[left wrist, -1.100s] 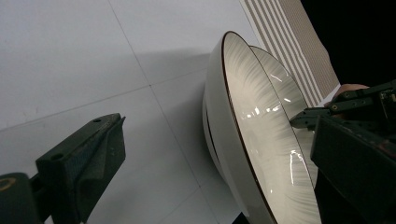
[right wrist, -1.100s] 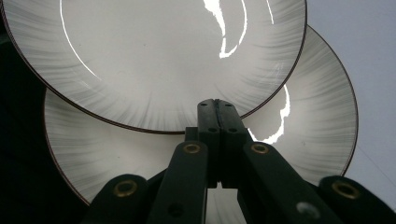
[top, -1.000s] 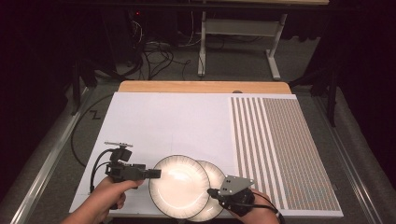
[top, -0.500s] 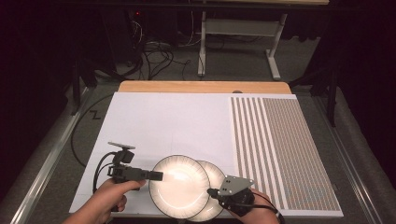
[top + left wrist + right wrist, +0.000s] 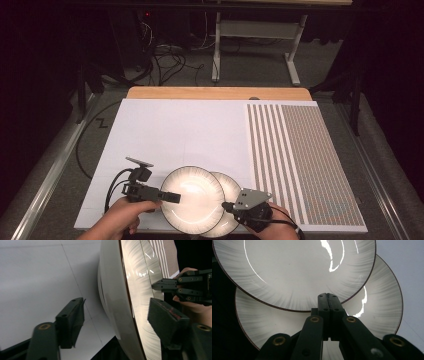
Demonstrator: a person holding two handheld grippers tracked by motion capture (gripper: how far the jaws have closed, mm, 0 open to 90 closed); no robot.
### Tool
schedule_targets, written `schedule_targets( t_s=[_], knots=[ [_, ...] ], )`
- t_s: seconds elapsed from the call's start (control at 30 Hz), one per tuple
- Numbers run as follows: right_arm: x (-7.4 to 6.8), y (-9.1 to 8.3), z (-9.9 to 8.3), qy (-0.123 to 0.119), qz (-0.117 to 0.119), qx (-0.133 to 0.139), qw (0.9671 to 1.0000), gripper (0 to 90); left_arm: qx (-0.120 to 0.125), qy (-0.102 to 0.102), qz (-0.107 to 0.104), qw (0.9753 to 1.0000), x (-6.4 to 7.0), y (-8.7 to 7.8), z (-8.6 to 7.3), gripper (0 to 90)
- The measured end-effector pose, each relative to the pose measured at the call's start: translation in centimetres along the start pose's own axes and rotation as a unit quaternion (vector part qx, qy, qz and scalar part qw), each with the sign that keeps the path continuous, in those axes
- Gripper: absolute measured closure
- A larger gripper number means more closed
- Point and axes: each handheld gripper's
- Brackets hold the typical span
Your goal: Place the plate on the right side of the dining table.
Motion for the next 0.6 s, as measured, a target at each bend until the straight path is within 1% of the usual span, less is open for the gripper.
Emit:
schedule_targets(
  t_s=[0.13, 0.2, 0.27, 0.37, 0.47, 0.53, 0.6],
  knots=[
    [-0.01, 0.00, 0.00, 0.000, 0.000, 0.000, 1.0000, 90.0, -0.012, -0.007, -0.010, 0.9998, -0.18, 0.21, -0.08, 45.7],
    [-0.02, 0.01, 0.00, 0.000, -0.001, 0.000, 1.0000, 90.0, -0.015, -0.013, -0.014, 0.9997, -0.28, 0.26, -0.07, 49.7],
    [-0.05, 0.00, 0.00, 0.001, -0.002, 0.000, 1.0000, 90.0, -0.016, -0.014, -0.018, 0.9996, -0.30, 0.27, -0.05, 53.2],
    [-0.06, 0.01, 0.00, 0.001, -0.002, -0.001, 1.0000, 90.0, -0.019, -0.009, -0.016, 0.9997, -0.19, 0.26, -0.02, 59.9],
    [-0.07, 0.02, 0.00, 0.000, -0.002, 0.000, 1.0000, 90.0, -0.023, -0.009, -0.017, 0.9996, -0.15, 0.28, 0.03, 63.6],
    [-0.07, 0.02, 0.00, 0.000, -0.002, 0.000, 1.0000, 90.0, -0.025, -0.013, -0.020, 0.9994, -0.12, 0.32, 0.04, 65.6],
    [-0.07, 0.02, 0.00, 0.000, -0.003, -0.001, 1.0000, 90.0, -0.023, -0.018, -0.018, 0.9994, -0.14, 0.44, -0.02, 66.9]
  ],
)
Point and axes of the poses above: each handheld gripper's, and its own axes: y roughly forward along the jaws, z roughly out of its top, x roughly to its right, and after that the axes turned 14 degrees about z, right-handed
